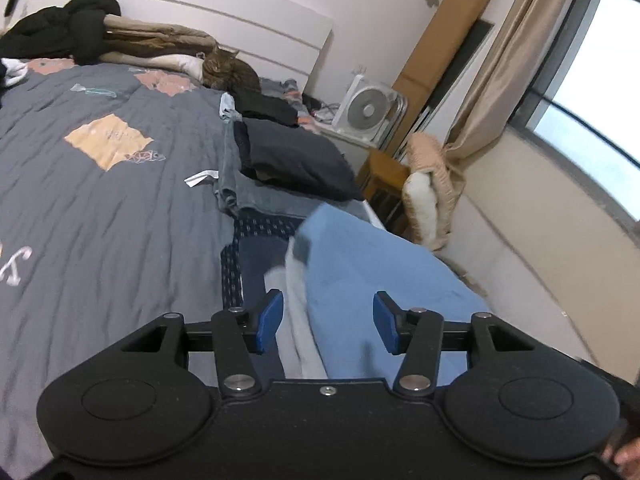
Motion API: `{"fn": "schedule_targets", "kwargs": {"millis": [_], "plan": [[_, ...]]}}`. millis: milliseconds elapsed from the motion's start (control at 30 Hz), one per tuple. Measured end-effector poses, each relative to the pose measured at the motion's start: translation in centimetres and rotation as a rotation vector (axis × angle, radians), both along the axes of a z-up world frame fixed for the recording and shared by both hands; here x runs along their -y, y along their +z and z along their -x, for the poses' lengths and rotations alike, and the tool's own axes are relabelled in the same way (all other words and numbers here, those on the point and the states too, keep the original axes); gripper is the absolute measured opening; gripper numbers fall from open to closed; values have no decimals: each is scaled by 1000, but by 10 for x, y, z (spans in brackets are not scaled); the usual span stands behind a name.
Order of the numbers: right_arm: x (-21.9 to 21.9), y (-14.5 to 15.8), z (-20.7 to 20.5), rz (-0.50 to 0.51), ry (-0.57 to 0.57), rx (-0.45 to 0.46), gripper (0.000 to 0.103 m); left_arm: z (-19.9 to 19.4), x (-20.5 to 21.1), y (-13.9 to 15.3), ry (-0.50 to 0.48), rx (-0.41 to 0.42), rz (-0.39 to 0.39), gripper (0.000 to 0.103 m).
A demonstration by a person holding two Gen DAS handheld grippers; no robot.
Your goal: Fold clothes
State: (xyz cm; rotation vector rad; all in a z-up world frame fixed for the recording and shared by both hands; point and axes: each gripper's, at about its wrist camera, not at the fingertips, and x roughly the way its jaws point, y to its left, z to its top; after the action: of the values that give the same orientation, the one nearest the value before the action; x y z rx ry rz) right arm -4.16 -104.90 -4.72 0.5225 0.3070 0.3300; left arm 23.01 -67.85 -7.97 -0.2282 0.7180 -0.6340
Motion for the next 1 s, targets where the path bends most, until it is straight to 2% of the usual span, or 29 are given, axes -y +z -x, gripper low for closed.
{"fn": "schedule_targets", "kwargs": {"millis": [100, 167, 300, 333, 367, 433, 467, 567, 733, 833, 900, 933, 967, 1000], "plan": [[9, -9, -2, -41, 19, 27, 49, -24, 17, -11, -19, -16, -12, 55], [17, -18, -2, -73, 22, 8, 50, -40, 27, -19, -31, -27, -18, 57], [29, -29, -3, -71, -13, -26, 50, -66, 49, -34, -67, -35, -37, 56], [33, -31, -4, -77, -24, -31, 50, -65, 53, -35, -85, -20, -47, 46], [36, -33, -4, -83, -35, -36, 50, -64, 57, -35, -103, -4, -55, 28], [42, -35, -5, -104, -47, -34, 51, -63, 63, -34, -137, 24, -66, 15], [45, -36, -5, -114, -51, -32, 51, -62, 65, -31, -151, 41, -77, 11], [51, -39, -8, -151, -73, -30, 51, -58, 70, -18, -187, 93, -111, 8], [59, -41, -8, -182, -92, -17, 52, -61, 82, 16, -233, 187, -110, 7], [63, -40, -8, -182, -105, -7, 52, -74, 102, 17, -244, 197, -135, 8], [63, -40, -8, -181, -107, -5, 52, -83, 117, 4, -243, 161, -204, 15], [64, -40, -9, -179, -107, -5, 52, -86, 124, -6, -223, 143, -260, 22], [64, -41, -10, -177, -106, -9, 52, -87, 126, -14, -198, 135, -304, 35], [64, -42, -11, -176, -106, -14, 52, -86, 125, -19, -175, 135, -321, 38]]}}
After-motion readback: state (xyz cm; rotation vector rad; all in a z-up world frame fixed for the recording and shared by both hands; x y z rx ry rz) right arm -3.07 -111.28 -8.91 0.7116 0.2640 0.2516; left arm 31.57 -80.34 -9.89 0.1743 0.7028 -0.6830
